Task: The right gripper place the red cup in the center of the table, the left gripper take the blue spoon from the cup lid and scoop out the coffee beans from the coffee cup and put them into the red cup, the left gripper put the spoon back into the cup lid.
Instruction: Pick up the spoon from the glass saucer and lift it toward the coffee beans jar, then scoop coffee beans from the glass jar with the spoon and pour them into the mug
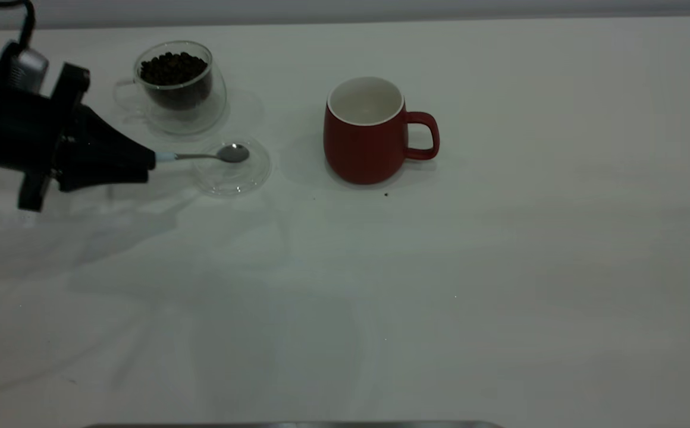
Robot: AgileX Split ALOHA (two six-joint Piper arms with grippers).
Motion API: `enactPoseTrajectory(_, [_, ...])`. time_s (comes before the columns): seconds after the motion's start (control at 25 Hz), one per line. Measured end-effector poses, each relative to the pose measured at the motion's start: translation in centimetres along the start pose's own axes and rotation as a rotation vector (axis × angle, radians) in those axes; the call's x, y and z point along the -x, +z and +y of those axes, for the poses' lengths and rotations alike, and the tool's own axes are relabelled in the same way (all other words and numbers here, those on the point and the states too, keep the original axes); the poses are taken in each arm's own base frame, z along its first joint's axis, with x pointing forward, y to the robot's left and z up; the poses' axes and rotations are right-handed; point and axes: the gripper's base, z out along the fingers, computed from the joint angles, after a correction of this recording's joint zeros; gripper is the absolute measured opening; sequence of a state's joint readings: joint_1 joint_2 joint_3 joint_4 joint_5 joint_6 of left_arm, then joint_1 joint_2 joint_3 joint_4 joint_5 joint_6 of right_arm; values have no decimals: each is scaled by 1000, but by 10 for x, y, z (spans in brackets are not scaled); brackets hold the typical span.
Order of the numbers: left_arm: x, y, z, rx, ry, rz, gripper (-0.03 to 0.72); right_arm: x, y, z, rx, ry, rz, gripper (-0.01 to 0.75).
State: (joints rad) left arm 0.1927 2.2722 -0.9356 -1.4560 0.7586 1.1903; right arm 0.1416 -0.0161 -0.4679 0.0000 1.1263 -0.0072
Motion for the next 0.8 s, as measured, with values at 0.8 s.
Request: enactPoseTrajectory(0.8, [21,-88,-82,105,288,-269,124,0,0,0,0,0,0,550])
